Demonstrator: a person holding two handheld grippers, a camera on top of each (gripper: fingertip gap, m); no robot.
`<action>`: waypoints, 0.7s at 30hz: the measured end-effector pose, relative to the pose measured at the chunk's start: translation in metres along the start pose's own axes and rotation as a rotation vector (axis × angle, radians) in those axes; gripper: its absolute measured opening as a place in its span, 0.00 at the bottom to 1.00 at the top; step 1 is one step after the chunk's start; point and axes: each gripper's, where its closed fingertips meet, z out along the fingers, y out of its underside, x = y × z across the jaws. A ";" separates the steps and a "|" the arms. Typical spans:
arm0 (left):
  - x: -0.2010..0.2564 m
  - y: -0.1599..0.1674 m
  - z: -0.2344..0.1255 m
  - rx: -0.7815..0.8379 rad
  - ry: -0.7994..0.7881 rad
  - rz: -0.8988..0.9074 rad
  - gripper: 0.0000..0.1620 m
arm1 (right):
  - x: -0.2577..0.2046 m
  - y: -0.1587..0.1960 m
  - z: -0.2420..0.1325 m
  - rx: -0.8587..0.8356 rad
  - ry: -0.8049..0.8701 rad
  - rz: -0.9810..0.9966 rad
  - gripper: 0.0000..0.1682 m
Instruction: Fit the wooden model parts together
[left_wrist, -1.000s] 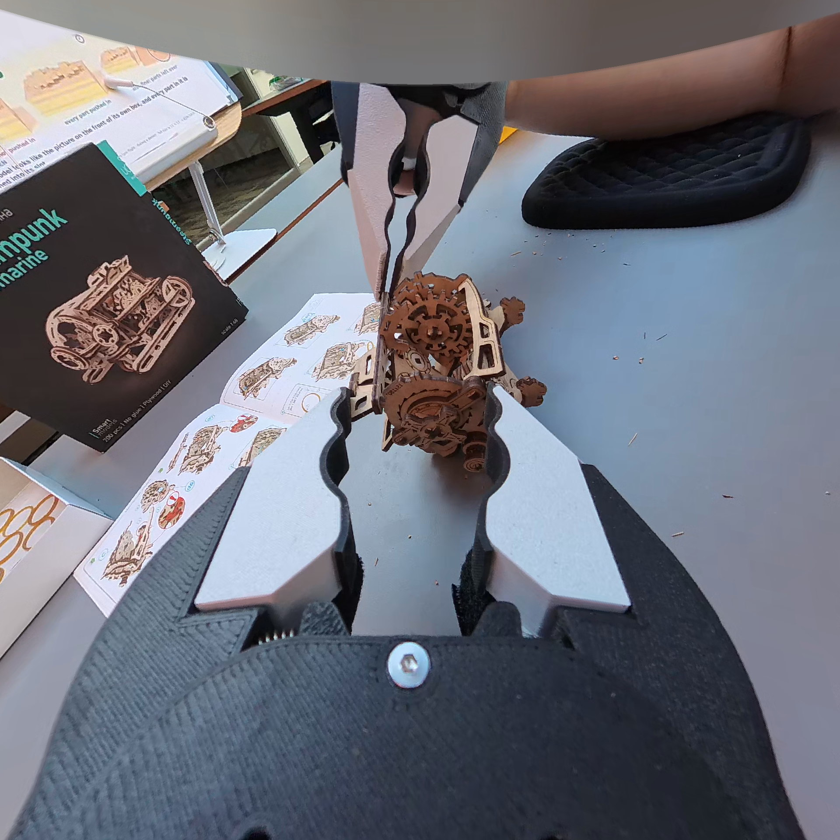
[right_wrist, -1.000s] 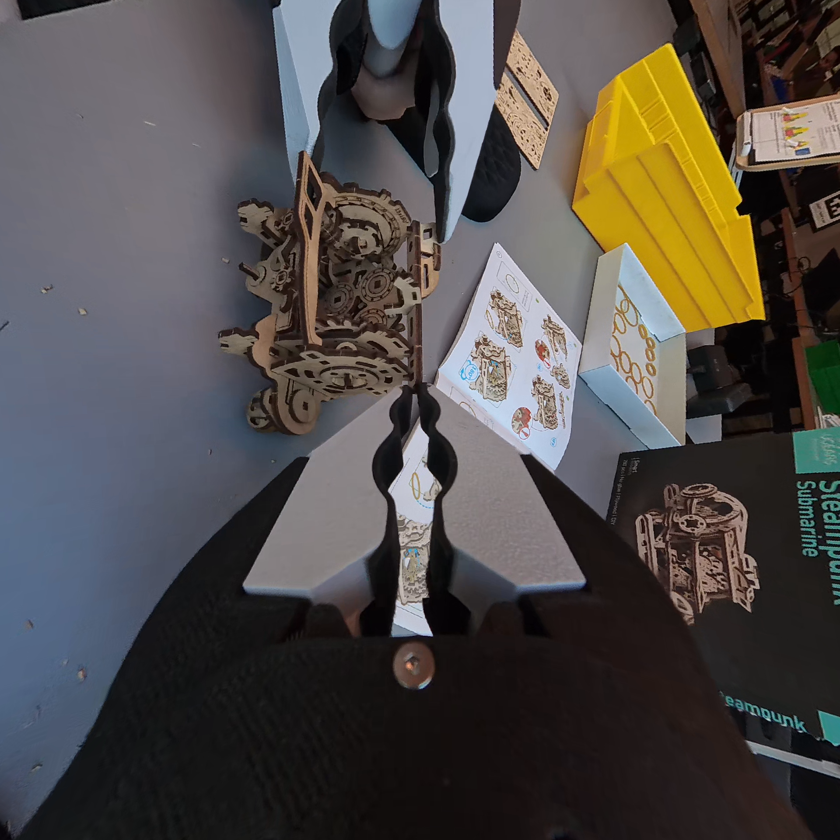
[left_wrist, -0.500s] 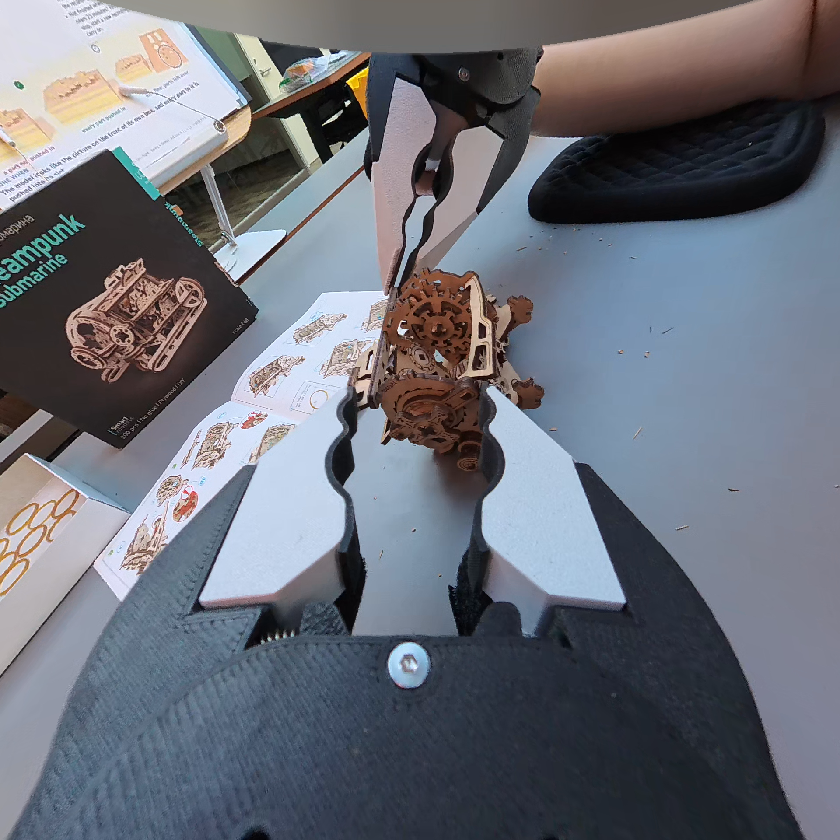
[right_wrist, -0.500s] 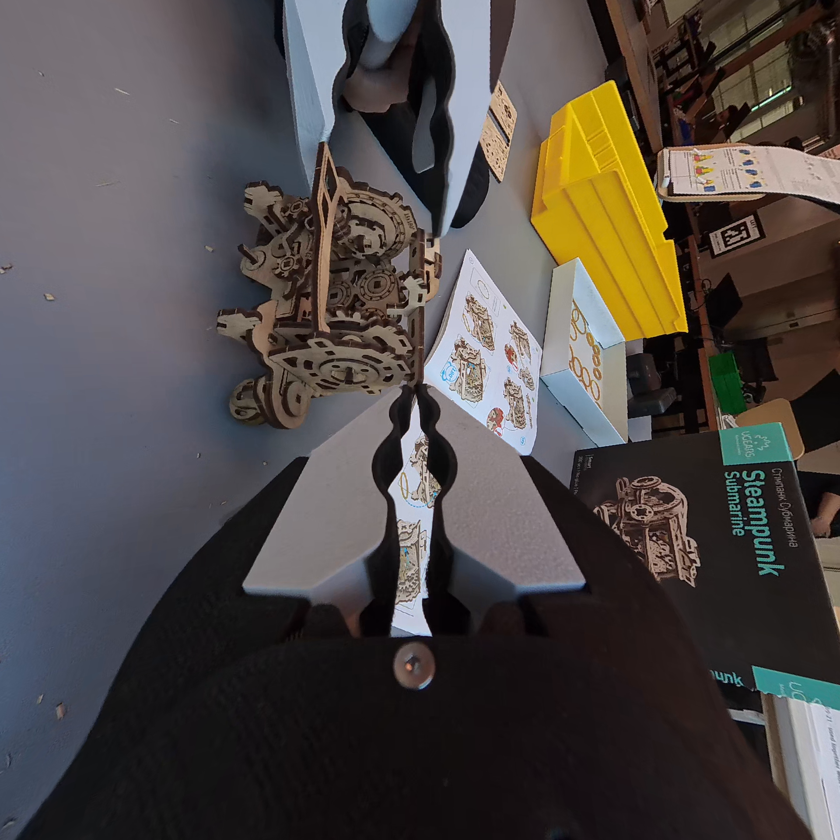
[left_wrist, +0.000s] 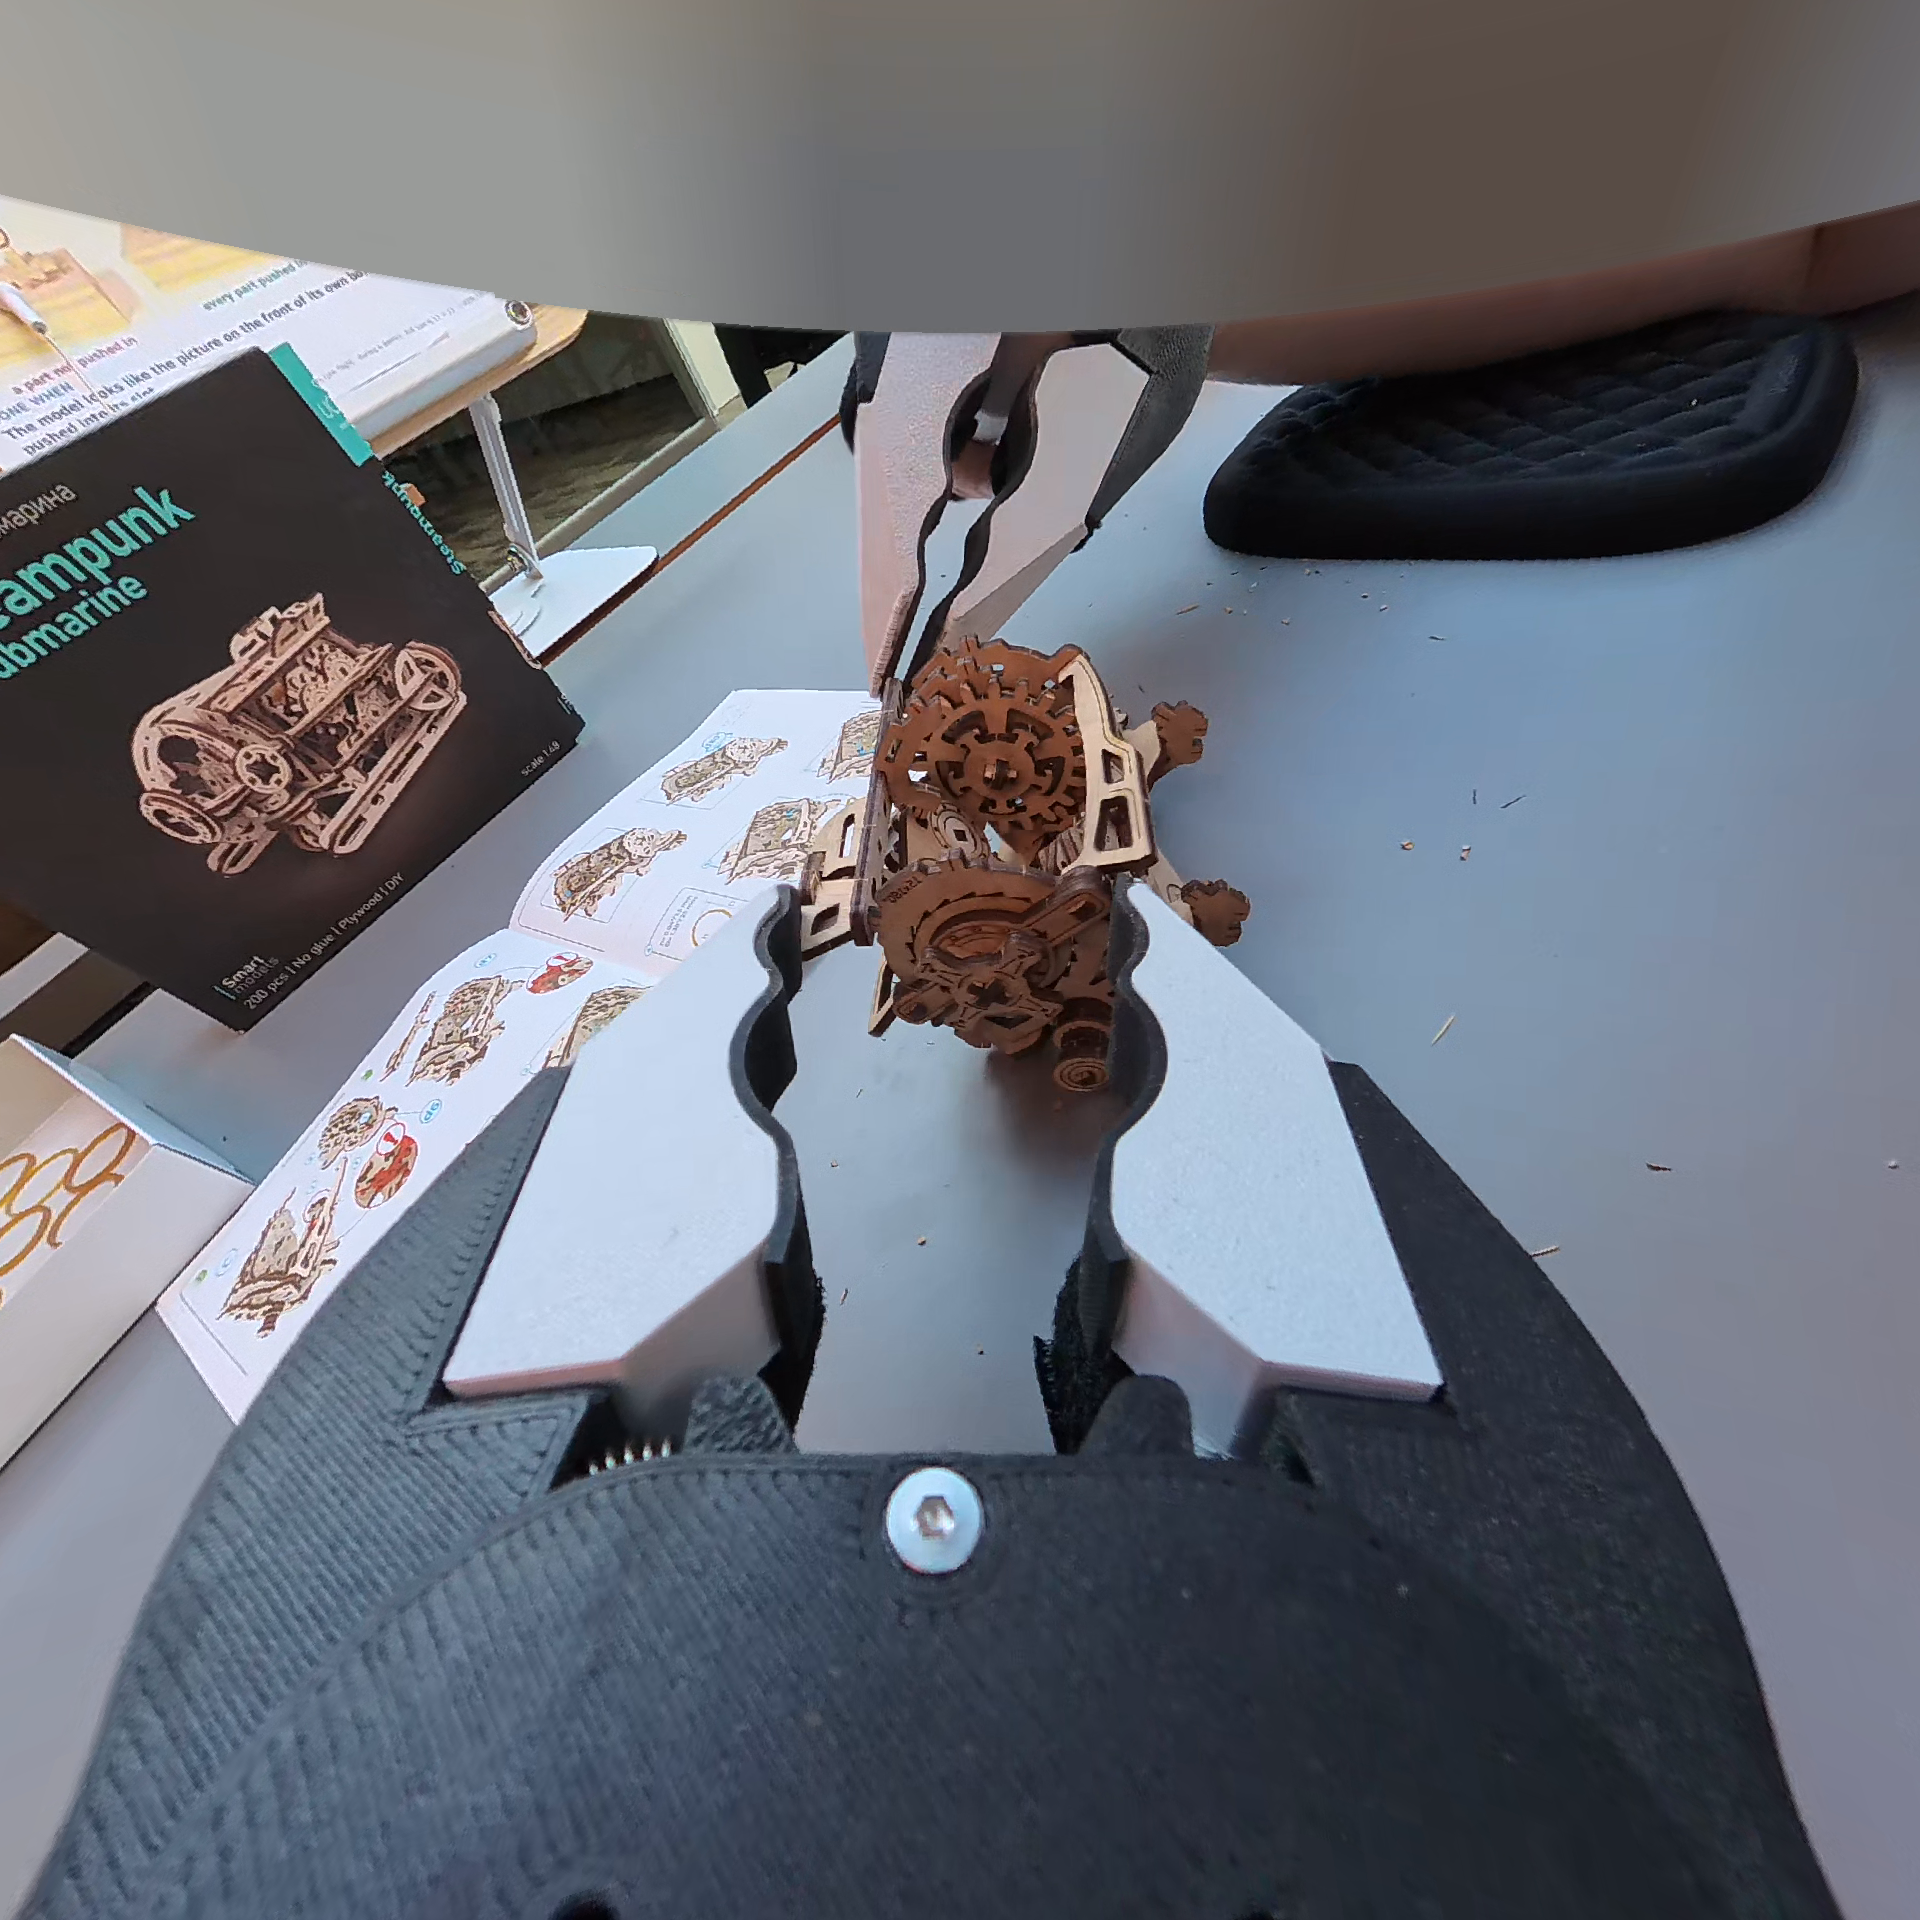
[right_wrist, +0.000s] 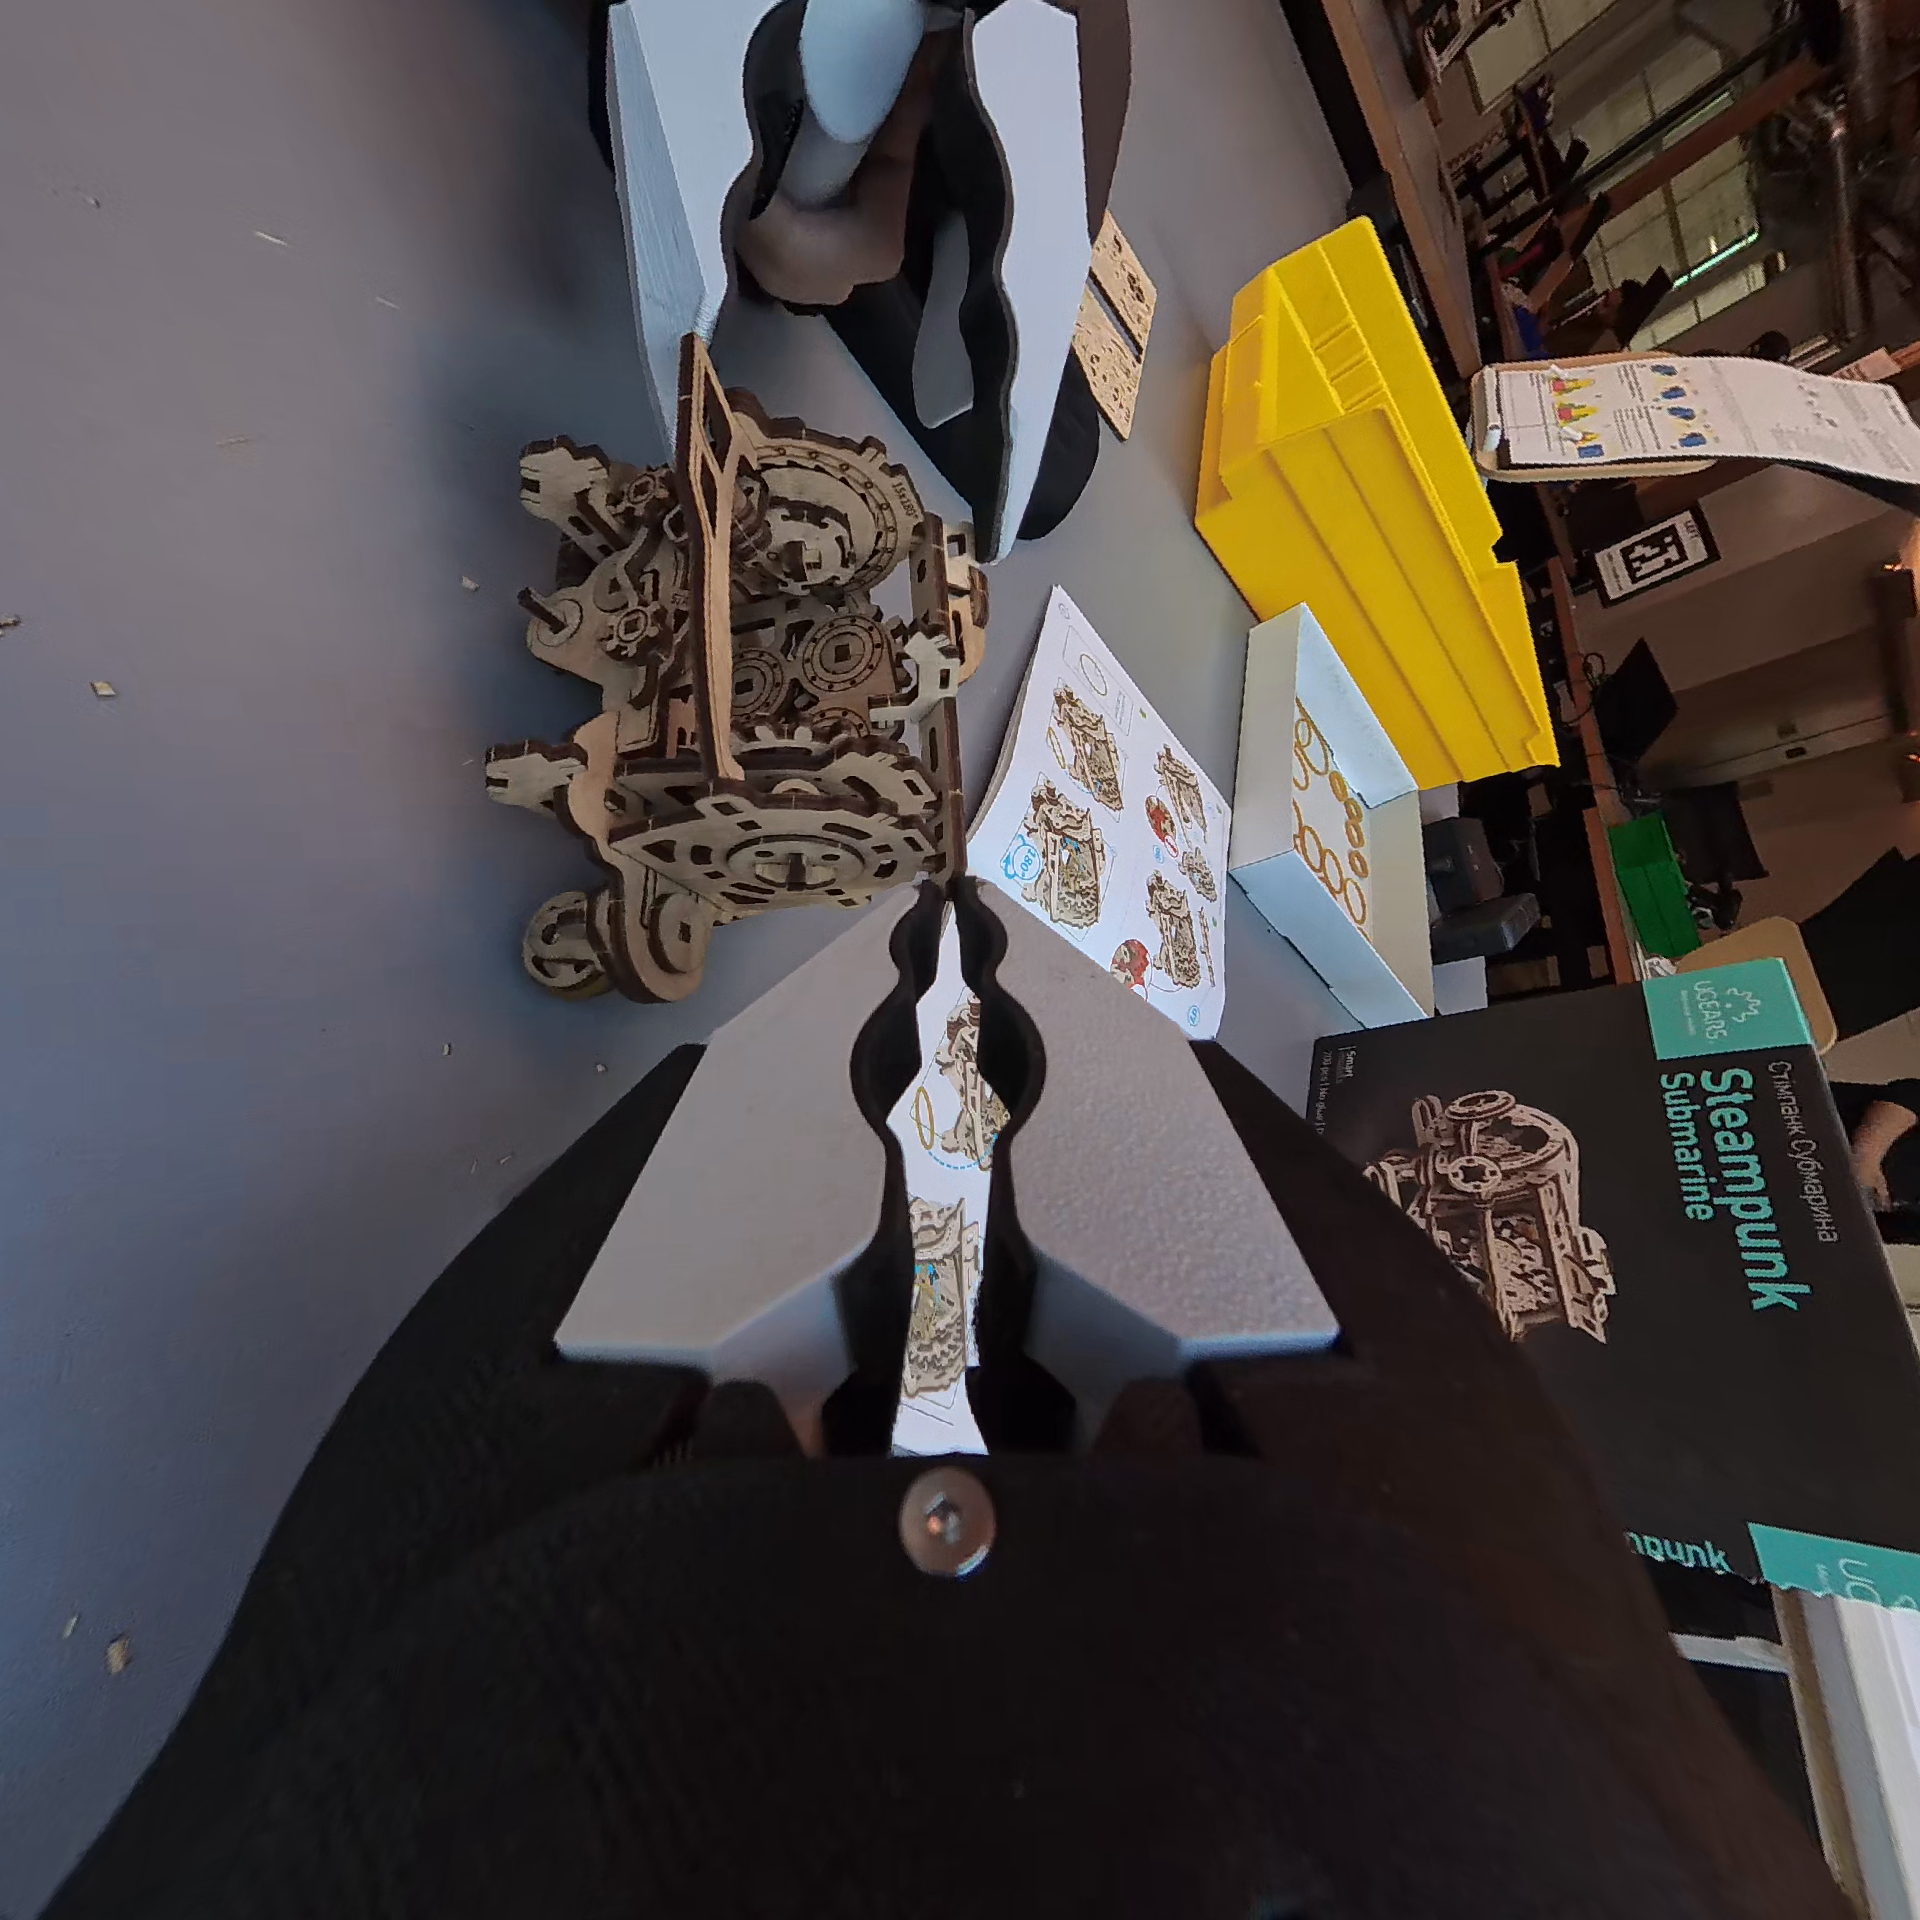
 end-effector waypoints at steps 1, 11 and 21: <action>0.000 0.000 0.000 0.000 -0.005 0.003 0.36 | 0.000 0.000 0.000 0.004 0.000 0.003 0.02; 0.000 -0.006 -0.008 0.022 -0.024 -0.075 0.44 | -0.001 -0.002 0.002 0.009 0.000 0.002 0.02; 0.008 -0.017 -0.004 0.073 -0.002 -0.122 0.48 | -0.001 -0.003 0.002 0.012 -0.002 -0.004 0.02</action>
